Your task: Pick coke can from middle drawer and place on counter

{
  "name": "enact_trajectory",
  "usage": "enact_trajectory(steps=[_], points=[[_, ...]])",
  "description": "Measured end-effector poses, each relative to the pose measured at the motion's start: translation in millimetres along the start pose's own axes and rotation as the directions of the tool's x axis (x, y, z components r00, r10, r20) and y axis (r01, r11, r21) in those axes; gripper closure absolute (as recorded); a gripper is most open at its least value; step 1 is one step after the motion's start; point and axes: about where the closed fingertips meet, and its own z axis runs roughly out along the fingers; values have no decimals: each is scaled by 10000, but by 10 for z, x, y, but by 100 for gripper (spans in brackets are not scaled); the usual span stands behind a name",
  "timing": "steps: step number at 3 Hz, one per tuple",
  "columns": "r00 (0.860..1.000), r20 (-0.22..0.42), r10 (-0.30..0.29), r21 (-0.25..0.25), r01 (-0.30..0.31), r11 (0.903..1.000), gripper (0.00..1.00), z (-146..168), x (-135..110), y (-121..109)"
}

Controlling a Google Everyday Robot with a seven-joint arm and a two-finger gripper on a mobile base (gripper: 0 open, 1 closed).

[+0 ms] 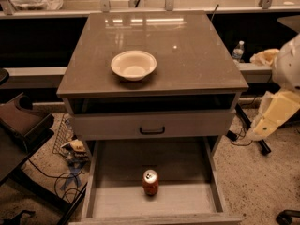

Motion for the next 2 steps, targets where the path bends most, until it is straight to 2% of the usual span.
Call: enact_trajectory(steps=[1,2], points=[[9897,1412,253,-15,-254,9997,0,492,198,95],[9629,2671,390,206,-462,9987,0,1029,403,182]])
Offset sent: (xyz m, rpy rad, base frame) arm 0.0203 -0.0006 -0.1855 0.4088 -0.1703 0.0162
